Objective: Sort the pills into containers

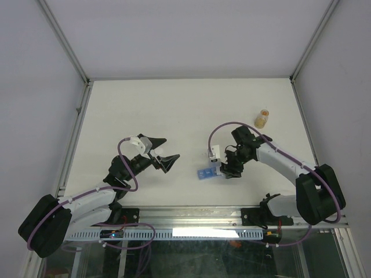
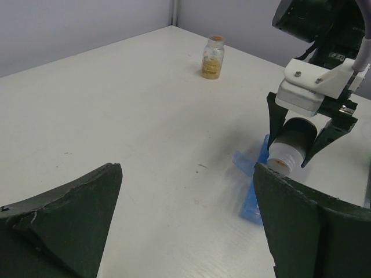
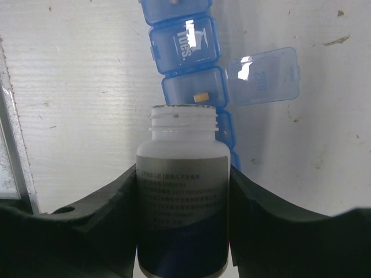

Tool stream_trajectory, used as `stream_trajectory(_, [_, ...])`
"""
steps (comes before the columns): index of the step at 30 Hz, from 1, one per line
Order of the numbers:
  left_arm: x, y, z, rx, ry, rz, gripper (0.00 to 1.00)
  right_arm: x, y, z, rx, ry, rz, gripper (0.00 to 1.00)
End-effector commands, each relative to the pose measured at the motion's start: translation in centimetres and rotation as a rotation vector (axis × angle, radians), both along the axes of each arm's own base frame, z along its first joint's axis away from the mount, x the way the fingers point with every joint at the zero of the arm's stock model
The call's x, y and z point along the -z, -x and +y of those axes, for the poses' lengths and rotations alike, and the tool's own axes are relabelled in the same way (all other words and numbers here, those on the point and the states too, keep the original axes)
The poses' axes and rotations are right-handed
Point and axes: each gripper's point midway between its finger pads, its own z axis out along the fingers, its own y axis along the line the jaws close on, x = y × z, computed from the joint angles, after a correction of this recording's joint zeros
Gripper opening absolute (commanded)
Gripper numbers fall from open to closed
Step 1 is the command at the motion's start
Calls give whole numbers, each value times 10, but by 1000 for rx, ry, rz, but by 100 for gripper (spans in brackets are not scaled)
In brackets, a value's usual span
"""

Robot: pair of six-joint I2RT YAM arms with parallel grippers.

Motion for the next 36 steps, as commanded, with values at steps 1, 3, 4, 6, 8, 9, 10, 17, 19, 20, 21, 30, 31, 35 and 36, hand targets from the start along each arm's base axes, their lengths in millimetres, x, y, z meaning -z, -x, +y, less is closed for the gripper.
stream_trajectory(1, [-18, 4, -1, 18, 26, -83, 99, -14, -17, 6, 28, 33, -55, 0])
stream_trajectory(3, [-17, 5, -1, 19, 25, -82, 99, -15, -18, 7, 33, 47, -59, 0])
stream_trajectory(4, [-17, 5, -1, 19, 26, -83, 99, -15, -18, 8, 34, 56, -63, 0])
stream_trajectory(6, [-17, 5, -1, 19, 27, -84, 99, -16, -17, 8, 32, 71, -67, 0])
stream_trajectory(8, [-17, 5, -1, 19, 27, -84, 99, -16, -16, 8, 28, 92, -69, 0])
stream_trajectory(9, [-17, 6, -1, 19, 27, -85, 99, -16, -16, 8, 28, 101, -70, 0])
stream_trajectory(10, [-17, 6, -1, 19, 27, -85, 99, -16, -16, 8, 27, 109, -72, 0])
stream_trajectory(17, [-17, 6, 0, 19, 29, -87, 99, -17, -15, 8, 23, 149, -75, 0])
stream_trajectory(19, [-18, 6, 0, 19, 30, -89, 99, -19, -14, 9, 23, 155, -75, 0])
stream_trajectory(20, [-17, 6, 0, 19, 29, -88, 99, -19, -13, 9, 22, 160, -75, 0])
stream_trajectory(21, [-17, 6, 0, 19, 29, -87, 99, -19, -13, 9, 21, 164, -74, 0])
stream_trajectory(30, [-18, 6, 1, 17, 32, -91, 99, -19, -12, 10, 13, 204, -81, 0])
stream_trajectory(31, [-18, 7, 1, 17, 33, -90, 99, -18, -11, 10, 12, 210, -82, 0])
stream_trajectory(35, [-18, 7, 1, 15, 35, -92, 99, -22, -11, 11, 9, 223, -106, 0])
stream_trajectory(36, [-19, 7, 1, 16, 36, -93, 99, -23, -11, 12, 9, 227, -119, 0])
